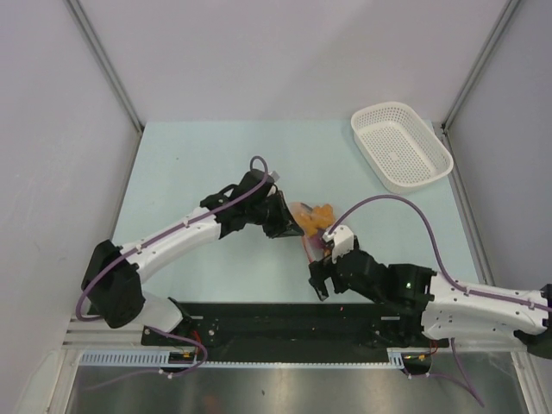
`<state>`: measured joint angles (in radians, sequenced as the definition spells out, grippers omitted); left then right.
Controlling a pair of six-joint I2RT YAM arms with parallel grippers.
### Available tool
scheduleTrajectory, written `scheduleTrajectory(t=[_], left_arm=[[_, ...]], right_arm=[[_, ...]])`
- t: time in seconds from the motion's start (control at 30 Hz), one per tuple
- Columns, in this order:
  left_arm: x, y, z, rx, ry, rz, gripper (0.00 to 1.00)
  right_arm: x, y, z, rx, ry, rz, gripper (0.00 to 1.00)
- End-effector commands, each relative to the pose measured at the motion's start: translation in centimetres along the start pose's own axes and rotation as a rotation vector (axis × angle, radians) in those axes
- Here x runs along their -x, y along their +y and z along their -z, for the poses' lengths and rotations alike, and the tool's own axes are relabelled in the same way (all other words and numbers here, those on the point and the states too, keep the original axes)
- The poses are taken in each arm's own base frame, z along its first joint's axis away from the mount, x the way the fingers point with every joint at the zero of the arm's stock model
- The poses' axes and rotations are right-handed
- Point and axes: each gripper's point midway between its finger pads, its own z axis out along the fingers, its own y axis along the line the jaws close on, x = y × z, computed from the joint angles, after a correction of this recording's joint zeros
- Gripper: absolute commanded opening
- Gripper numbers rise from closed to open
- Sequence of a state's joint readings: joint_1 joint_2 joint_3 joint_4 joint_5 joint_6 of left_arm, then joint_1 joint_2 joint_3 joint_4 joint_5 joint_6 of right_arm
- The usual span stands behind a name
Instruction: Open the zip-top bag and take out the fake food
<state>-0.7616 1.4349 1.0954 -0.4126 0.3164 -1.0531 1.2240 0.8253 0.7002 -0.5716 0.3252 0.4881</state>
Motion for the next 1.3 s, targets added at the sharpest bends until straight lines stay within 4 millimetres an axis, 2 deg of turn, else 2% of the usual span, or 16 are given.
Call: scheduleTrajectory(t=[0.0,0.1,0.17,0.2,0.23,0.3,0.4,0.5,0.6,0.7,0.73,0.77,0.83,0.93,1.07,1.27], left_arm=[[1.2,-1.5,3.1,-0.007,-0.045,0.095,0.0],[1.5,-2.5,3.6,-0.069,-0.05,0.138,0.0],[1.6,-2.9,3.6,-0.085,-0.047,0.139,0.0],[1.6,-3.2,3.7,-0.092,-0.044,0.136,0.0],[1.4,-3.1,3.7,-0.094,-0.035,0.136,0.0],[1.2,-3.1,3.9,-0.105,-0.035,0.111,0.0],[1.6,-2.0,4.4,-0.074,-0.065,0.029,0.0],[2.7,-0.9,5.8,0.023,-0.111,-0.175,0.21],[4.3,-0.1,8.4,0.124,-0.228,-0.454,0.63],[4.6,-0.5,9.4,0.156,-0.347,-0.722,0.78],[3.7,-1.6,10.0,0.114,-0.366,-0.823,0.78],[2.8,-0.9,9.3,0.107,-0.364,-0.886,0.78],[1.3,-4.5,10.0,-0.033,-0.476,-1.081,0.81],[0.0,-6.0,10.0,-0.14,-0.523,-1.215,0.82],[-1.0,-6.1,9.6,-0.162,-0.501,-1.33,0.82],[-0.5,-6.8,7.9,-0.082,-0.551,-1.459,0.82]], right_arm=[[5.1,-3.7,-0.9,-0.298,-0.312,0.127,1.0],[5.3,-4.5,-1.7,-0.381,-0.358,0.234,0.99],[6.3,-4.3,-1.9,-0.395,-0.416,0.28,0.88],[6.5,-4.4,-2.0,-0.399,-0.421,0.303,0.78],[6.9,-4.4,-1.7,-0.405,-0.427,0.313,0.53],[8.3,-3.4,-1.1,-0.337,-0.47,0.306,0.29],[9.2,-1.8,-0.3,-0.177,-0.492,0.274,0.19],[8.9,-2.4,0.9,-0.128,-0.438,0.207,0.0],[8.9,-2.2,1.6,-0.027,-0.385,0.167,0.0],[8.8,-1.4,1.5,0.095,-0.32,0.115,0.0],[8.9,-1.2,1.4,0.125,-0.301,0.103,0.0],[8.9,0.6,2.0,0.245,-0.268,0.108,0.0],[8.7,0.2,1.6,0.271,-0.198,0.055,0.0],[9.1,1.0,2.3,0.37,-0.116,0.01,0.0],[9.7,1.5,2.8,0.46,-0.039,-0.072,0.0],[10.6,3.0,3.9,0.575,-0.005,-0.099,0.0]])
